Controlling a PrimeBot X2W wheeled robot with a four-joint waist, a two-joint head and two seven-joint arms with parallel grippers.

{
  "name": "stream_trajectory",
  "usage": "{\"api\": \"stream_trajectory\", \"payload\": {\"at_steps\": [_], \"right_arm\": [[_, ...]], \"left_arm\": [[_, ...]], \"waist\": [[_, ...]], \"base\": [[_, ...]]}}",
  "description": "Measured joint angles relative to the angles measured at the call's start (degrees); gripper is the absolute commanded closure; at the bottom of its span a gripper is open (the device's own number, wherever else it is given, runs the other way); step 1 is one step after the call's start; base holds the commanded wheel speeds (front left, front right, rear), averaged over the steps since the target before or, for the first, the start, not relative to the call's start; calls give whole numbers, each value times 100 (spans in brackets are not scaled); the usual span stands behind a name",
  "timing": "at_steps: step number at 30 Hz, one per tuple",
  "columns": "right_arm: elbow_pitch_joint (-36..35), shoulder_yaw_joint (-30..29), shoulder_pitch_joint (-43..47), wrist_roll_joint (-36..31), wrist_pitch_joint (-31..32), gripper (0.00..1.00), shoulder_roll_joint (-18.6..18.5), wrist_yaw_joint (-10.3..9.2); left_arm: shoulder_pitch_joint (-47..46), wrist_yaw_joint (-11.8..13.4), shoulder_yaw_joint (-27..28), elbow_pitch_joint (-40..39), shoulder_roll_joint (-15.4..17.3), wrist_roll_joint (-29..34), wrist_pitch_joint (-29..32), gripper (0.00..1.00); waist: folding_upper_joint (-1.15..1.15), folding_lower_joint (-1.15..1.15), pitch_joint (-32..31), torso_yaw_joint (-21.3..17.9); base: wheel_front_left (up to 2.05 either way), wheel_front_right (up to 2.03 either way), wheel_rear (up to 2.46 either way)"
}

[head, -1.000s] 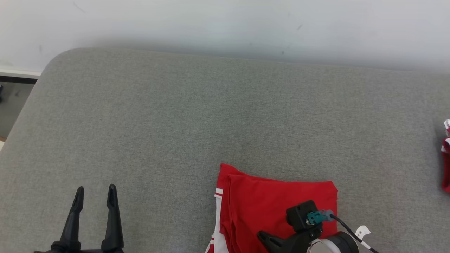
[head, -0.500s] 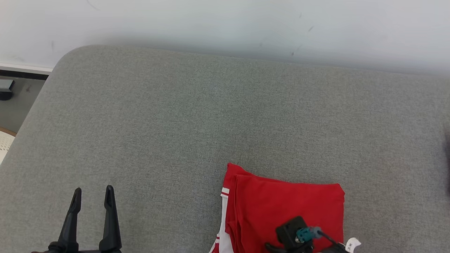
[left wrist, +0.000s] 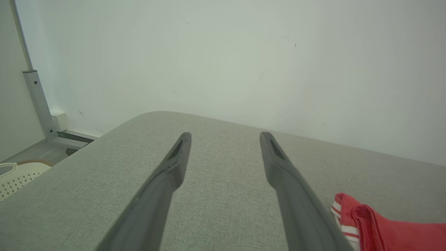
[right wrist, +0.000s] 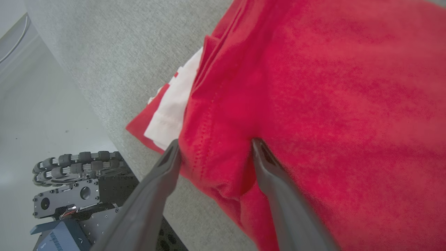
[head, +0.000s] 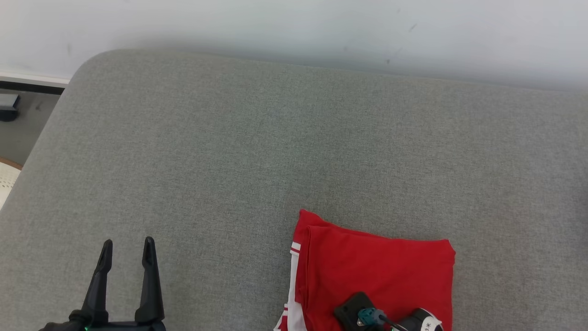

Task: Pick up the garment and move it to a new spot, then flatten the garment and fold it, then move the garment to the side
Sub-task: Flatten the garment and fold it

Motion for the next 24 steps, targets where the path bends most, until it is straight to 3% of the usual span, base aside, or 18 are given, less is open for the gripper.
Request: {"api": "stream_trajectory", "payload": {"at_steps": [1,2,3,23,24], "right_arm": [[99,38,-61,4,-68,51,10,0],[191,80,-114,12,-147,69,14,0],[266,143,-172,34,-247,100,14,0],[2167,891,-1185,1369,-1931,100,197,0],[2232,916,-1215,1441,-1971,60,203,0]], "left_arm": [[1,0,3,2,0,0,0,0],[1,0,4,3,-1,0,0,0],[1,0,8,9,-1,0,0,0],[83,0,-12,-5,31,0,0,0],[115,0,-11,-7,31,0,0,0]], "waist": [[0,0,5,13],[0,0,8,24],[0,0,11,35],[0,0,-188,42],[0,0,-200,41]], "base": [[0,0,0],[0,0,0],[0,0,0],[0,0,0],[0,0,0]]}}
